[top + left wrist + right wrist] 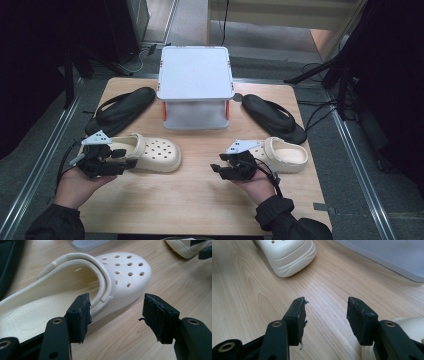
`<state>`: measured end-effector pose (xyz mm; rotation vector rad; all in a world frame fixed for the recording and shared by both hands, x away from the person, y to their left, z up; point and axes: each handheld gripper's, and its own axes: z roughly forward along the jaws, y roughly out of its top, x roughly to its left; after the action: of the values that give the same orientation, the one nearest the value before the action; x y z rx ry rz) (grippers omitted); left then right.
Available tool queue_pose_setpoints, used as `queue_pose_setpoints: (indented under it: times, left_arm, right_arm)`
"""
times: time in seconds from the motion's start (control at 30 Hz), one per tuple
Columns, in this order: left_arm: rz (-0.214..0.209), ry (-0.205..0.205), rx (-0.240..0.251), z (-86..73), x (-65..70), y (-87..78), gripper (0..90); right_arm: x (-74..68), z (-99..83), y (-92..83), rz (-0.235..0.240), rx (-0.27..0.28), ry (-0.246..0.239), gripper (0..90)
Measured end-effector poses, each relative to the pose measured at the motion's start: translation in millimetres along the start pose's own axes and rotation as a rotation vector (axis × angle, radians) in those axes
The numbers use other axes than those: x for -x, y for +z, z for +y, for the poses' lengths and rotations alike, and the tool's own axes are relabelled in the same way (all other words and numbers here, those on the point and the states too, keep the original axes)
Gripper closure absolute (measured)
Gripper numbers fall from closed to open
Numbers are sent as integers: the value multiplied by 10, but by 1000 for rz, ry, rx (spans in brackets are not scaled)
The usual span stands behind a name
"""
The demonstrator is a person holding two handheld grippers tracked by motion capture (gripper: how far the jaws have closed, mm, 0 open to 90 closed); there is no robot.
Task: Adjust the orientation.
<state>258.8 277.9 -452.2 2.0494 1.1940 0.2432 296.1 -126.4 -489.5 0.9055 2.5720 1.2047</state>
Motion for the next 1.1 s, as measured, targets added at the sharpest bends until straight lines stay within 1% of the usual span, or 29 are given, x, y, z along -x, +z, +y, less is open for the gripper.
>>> queue_pose_setpoints:
  times: [0.13,0.27,0.37,0.43,0.47,0.6,0.67,0.7,0.77,0.83,0.87,0.93,0.97,1.0,1.1]
  left_arm:
    - [-12,-3,-19,85,-61,90,416]
    - [-11,-2,-52,147,-74,209,425]
    - [1,4,-79,182,-78,288,431]
    - [0,7,-93,209,-87,323,434]
    - [-2,1,-96,219,-87,336,437]
    - [-15,7,-104,266,-90,392,441]
    - [-15,16,-116,285,-89,440,445]
    - [-17,13,-122,292,-87,462,448]
    - [-18,20,-134,308,-90,511,451]
    - [-36,19,-134,321,-87,547,441]
    - [-32,32,-136,331,-85,561,442]
    - [-46,24,-142,352,-67,582,455]
    - [-41,22,-144,361,-65,589,462]
    - [-52,9,-152,375,-75,591,468]
    - [-68,-31,-155,394,-111,588,517]
  right_arm:
    - [-9,-12,-9,-10,-7,-2,492]
    - [-7,-26,-26,-17,-11,4,491]
    - [-9,-42,-45,-23,-14,5,491]
    - [-9,-64,-61,-27,1,6,491]
    - [-8,-72,-67,-28,1,10,491]
    - [-11,-97,-98,-37,7,18,491]
    - [-10,-110,-112,-43,8,18,491]
    - [-15,-116,-119,-45,6,27,491]
    - [-12,-128,-126,-49,9,24,491]
    - [-20,-134,-132,-52,4,28,491]
    - [-22,-137,-135,-54,3,28,491]
    - [-22,-143,-142,-59,5,23,491]
    - [-23,-146,-146,-60,0,26,490]
    - [-27,-150,-148,-63,1,32,490]
    - [-20,-161,-154,-64,4,26,490]
